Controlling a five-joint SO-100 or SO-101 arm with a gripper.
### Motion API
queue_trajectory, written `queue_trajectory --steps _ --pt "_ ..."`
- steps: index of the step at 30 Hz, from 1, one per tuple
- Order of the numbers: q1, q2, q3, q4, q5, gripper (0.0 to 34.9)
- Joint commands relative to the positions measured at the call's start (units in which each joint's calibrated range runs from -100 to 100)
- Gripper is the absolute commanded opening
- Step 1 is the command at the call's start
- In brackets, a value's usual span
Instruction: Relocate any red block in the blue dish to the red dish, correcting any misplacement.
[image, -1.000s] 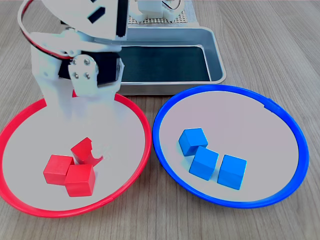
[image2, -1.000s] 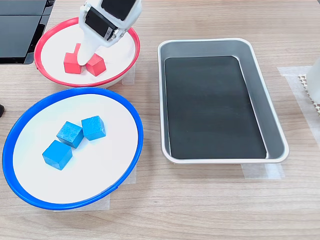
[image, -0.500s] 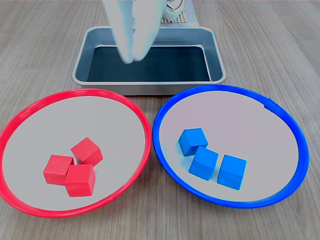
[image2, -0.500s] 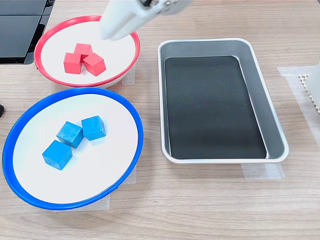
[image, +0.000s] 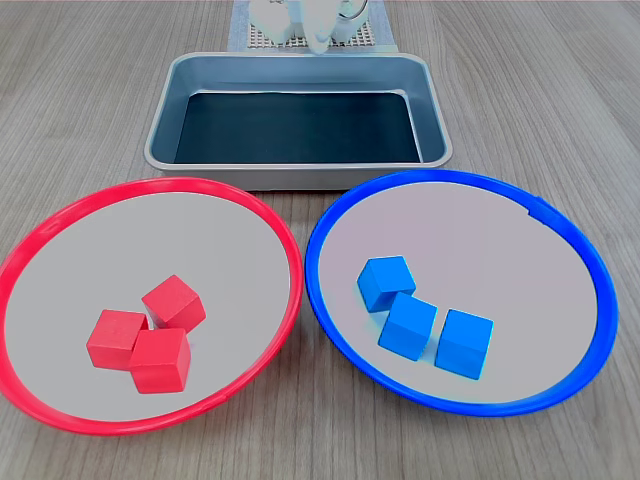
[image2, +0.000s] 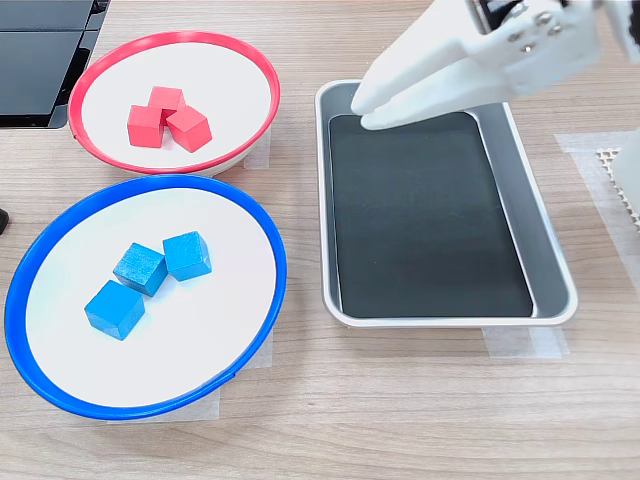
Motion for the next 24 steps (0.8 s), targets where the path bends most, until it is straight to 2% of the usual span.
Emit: queue_trajectory --steps 1,11,24 --pt "0.6 -8.9 5.7 0.4 -2.4 0.4" --pt "0.9 -22.8 17.0 5.6 -5.1 0.4" --pt "1.3 -30.8 21.5 11.4 -7.5 0.4"
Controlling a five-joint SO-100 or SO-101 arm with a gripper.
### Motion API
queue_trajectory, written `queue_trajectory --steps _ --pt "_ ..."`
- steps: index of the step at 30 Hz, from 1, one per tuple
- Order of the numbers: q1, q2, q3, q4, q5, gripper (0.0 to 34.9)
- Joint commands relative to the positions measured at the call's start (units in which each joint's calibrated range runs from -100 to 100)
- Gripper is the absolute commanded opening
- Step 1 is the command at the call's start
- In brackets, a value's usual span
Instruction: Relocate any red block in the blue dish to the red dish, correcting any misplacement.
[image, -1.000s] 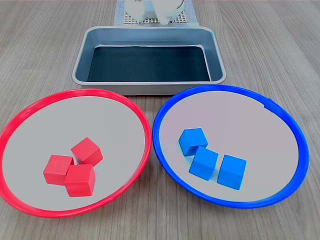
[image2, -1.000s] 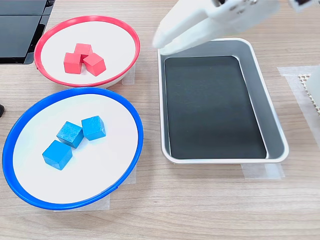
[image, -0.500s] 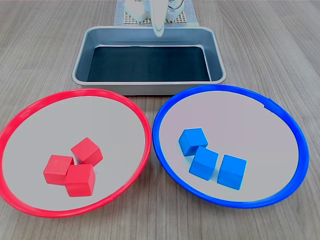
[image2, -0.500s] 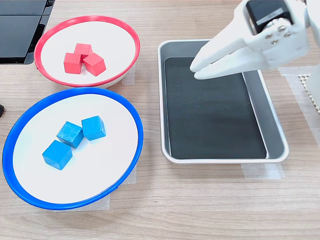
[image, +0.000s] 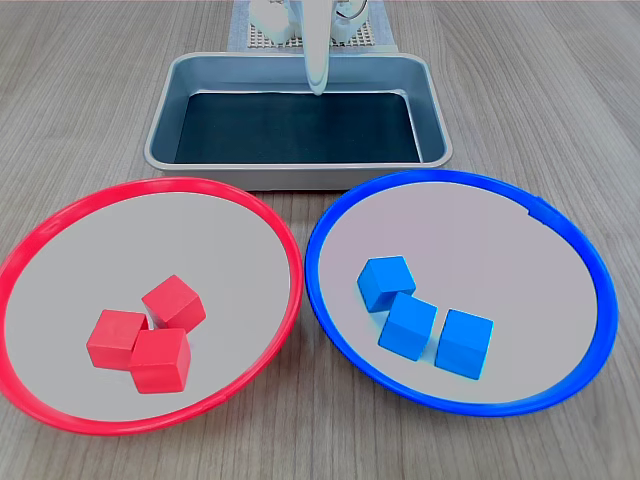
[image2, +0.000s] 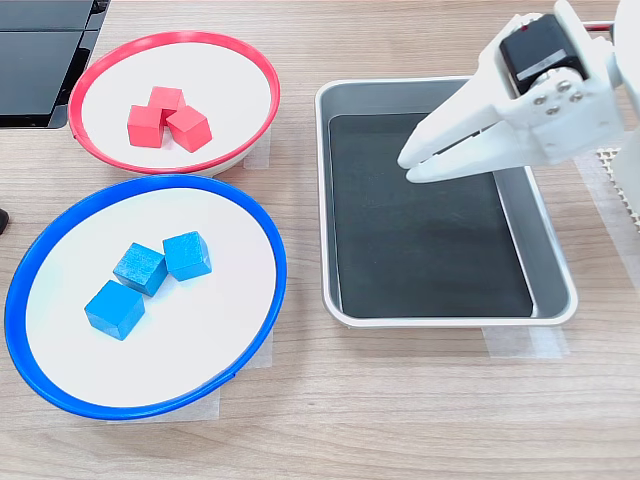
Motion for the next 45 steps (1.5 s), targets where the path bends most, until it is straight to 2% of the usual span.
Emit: queue_trajectory --steps 1,11,45 --pt "0.2 -1.9 0.3 0.9 -0.5 0.4" --pt "0.8 -3.8 1.0 3.2 -1.7 0.4" --pt "0.9 -3.8 1.0 3.2 -2.2 0.4"
